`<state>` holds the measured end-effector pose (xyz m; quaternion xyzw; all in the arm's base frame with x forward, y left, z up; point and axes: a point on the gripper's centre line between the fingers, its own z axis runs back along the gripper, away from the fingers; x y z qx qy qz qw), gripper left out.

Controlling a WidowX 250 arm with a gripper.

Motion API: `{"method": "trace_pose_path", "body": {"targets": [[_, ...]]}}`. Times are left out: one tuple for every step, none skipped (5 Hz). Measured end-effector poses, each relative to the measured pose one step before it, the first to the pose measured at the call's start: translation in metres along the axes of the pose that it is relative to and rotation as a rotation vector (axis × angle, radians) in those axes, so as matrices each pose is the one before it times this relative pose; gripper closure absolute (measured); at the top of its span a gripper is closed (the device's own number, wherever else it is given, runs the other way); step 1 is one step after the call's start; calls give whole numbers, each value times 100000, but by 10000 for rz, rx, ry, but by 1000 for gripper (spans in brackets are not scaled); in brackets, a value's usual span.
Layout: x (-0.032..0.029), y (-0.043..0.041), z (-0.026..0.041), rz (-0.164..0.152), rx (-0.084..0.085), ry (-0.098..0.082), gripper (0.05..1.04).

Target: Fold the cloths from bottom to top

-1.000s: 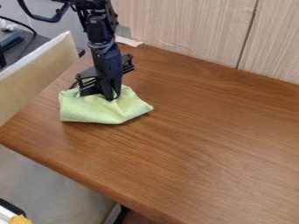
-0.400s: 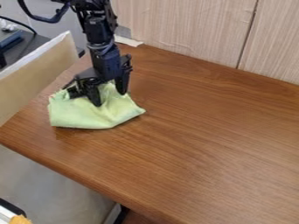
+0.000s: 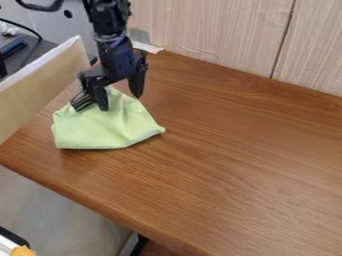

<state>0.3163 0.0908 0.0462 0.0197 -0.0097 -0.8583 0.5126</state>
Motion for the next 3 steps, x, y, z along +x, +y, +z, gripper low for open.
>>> {"method": "trace_pose_path", "body": {"targets": [[609, 395, 1849, -244, 124, 156, 83], [251, 290, 1845, -119, 118, 297, 83], [785, 391, 2705, -308, 272, 366, 83]]}}
